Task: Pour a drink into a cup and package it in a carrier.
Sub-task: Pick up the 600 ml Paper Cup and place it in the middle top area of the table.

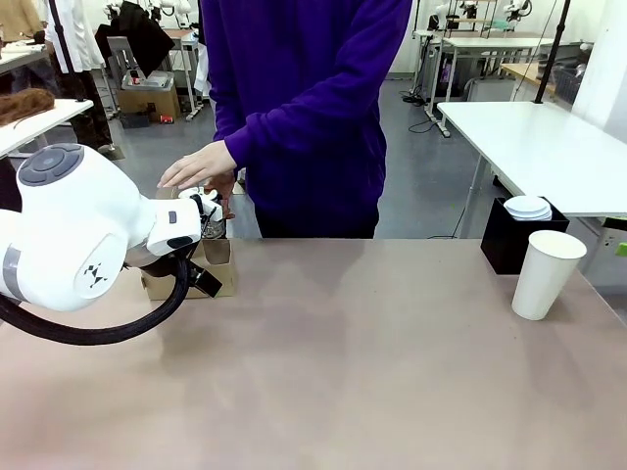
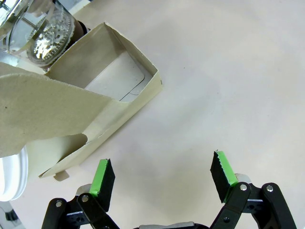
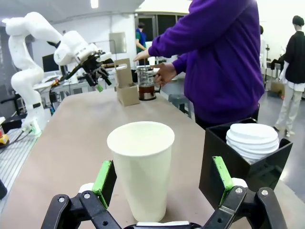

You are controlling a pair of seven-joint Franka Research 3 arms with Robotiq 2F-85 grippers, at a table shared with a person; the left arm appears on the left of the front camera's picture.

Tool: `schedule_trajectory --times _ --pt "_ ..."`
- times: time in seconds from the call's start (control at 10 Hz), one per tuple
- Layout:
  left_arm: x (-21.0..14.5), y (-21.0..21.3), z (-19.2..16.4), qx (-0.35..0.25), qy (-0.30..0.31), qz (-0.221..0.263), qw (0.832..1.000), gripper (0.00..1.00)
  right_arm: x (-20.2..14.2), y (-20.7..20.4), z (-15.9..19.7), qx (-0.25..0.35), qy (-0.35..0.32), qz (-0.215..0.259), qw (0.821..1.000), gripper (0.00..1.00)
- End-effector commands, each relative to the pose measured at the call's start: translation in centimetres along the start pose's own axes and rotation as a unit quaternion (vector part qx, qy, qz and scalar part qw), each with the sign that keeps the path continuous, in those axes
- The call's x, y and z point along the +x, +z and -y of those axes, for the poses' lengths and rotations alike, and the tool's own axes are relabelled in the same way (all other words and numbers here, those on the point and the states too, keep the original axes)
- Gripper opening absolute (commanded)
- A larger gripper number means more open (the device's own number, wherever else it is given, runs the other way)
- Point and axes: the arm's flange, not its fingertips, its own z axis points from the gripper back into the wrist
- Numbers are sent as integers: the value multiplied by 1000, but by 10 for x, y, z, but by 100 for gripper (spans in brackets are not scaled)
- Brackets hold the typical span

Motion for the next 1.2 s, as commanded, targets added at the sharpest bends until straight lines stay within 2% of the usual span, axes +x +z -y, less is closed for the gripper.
schedule_trajectory --times 0.0,0.6,1.1 --pt "0 0 0 0 0 0 1000 100 -16 -11 -7 -8 1 -16 1000 100" --pt "0 0 0 0 0 0 1000 100 -53 -37 -21 10 -4 -46 999 100" --pt "0 0 0 0 0 0 1000 100 -64 -64 -26 -16 8 -28 999 100"
